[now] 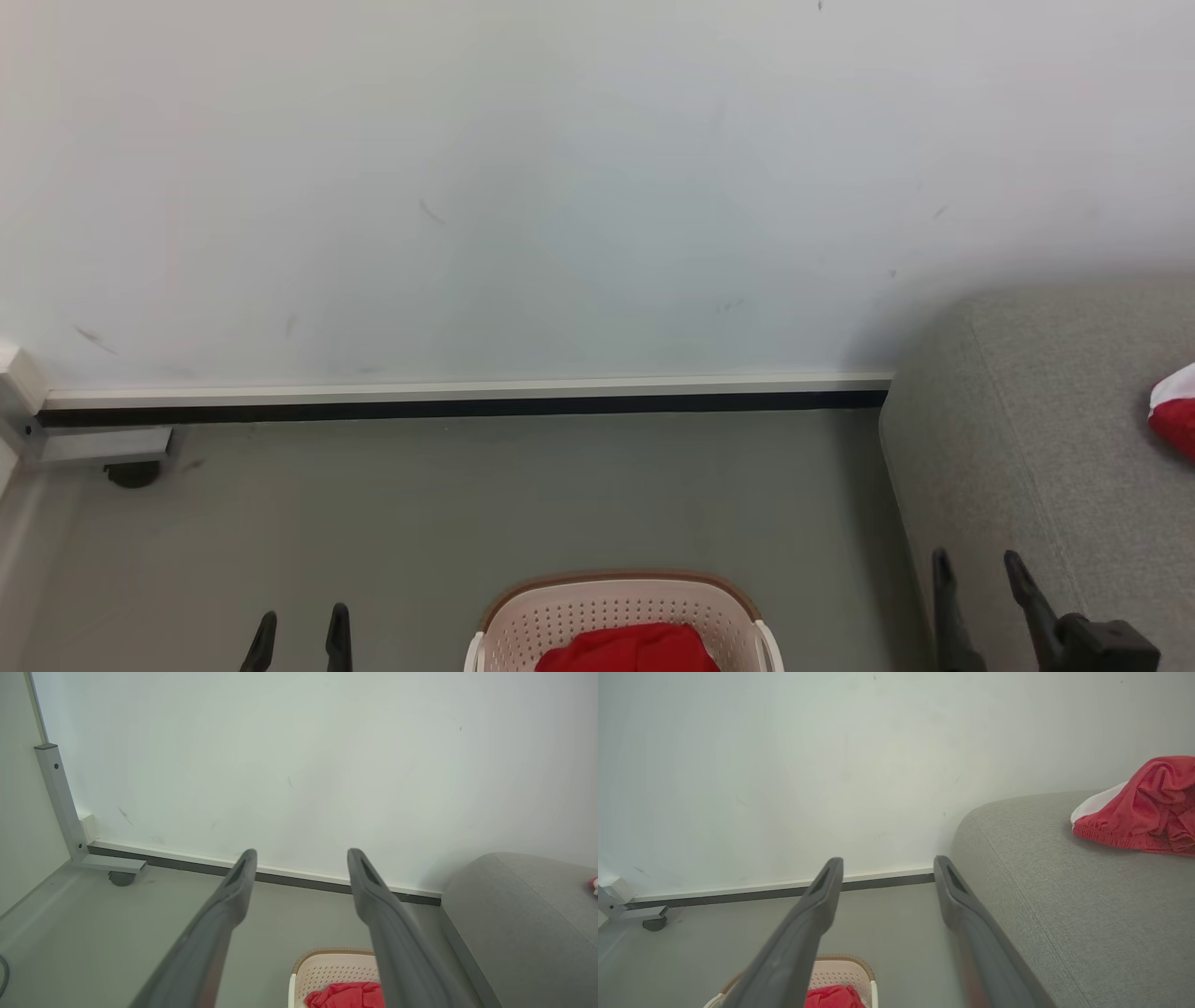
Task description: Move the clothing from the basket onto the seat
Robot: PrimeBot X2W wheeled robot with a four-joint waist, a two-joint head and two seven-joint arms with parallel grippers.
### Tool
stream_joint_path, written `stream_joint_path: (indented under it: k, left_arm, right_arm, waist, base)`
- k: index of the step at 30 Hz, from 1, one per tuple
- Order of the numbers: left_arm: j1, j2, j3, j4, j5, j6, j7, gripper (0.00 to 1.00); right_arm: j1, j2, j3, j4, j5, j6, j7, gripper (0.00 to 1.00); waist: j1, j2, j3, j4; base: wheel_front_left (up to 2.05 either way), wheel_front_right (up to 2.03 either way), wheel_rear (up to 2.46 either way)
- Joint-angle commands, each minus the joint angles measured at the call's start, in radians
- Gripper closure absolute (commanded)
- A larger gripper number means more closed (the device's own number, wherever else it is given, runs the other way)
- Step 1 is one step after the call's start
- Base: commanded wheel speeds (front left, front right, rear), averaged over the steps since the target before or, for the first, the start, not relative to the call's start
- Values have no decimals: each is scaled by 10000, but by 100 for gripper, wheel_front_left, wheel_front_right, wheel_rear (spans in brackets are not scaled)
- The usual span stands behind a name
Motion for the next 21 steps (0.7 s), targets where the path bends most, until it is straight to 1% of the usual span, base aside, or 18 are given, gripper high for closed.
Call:
stream_joint_path:
  k: [1,6,9,12,21]
  left_arm:
    - [219,-107,189,47,203,-126,-42,0]
    - [574,-579,807,240,522,-614,-43,0]
    - [650,-699,950,483,788,-925,-43,0]
    - [670,-804,1073,718,938,-1139,-43,0]
    - [441,-1052,1447,903,1295,-1447,-43,0]
  right_arm:
    - [143,31,110,12,-147,1,-35,0]
    - [187,40,506,-89,-455,1,187,0]
    - [226,51,757,-131,-589,1,318,0]
    - [202,53,924,-88,-606,1,357,0]
    - [80,66,1012,101,-544,1,321,0]
  waist:
    - [0,1,-54,36]
    - [0,1,-112,-46]
    - [0,1,-117,-135]
    - [0,1,-106,-238]
    - [0,1,-20,-360]
  base:
    - [0,0,0]
    - [0,0,0]
    - [0,0,0]
    - [0,0,0]
    - [0,0,0]
